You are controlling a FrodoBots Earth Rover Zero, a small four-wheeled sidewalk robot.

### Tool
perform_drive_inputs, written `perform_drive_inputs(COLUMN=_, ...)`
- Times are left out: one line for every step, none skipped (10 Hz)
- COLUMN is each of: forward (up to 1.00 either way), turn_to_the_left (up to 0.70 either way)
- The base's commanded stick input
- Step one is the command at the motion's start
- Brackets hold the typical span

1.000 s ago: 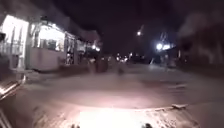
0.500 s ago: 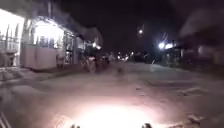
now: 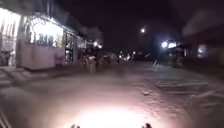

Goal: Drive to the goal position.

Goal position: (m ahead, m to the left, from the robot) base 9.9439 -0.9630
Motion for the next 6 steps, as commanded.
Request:
perform_drive_inputs(forward=0.7, turn_to_the_left=0.0)
perform_drive_inputs(forward=0.7, turn_to_the_left=0.0)
perform_drive_inputs(forward=0.7, turn_to_the_left=0.0)
perform_drive_inputs(forward=0.7, turn_to_the_left=0.0)
perform_drive_inputs(forward=0.7, turn_to_the_left=0.0)
perform_drive_inputs(forward=0.7, turn_to_the_left=0.0)
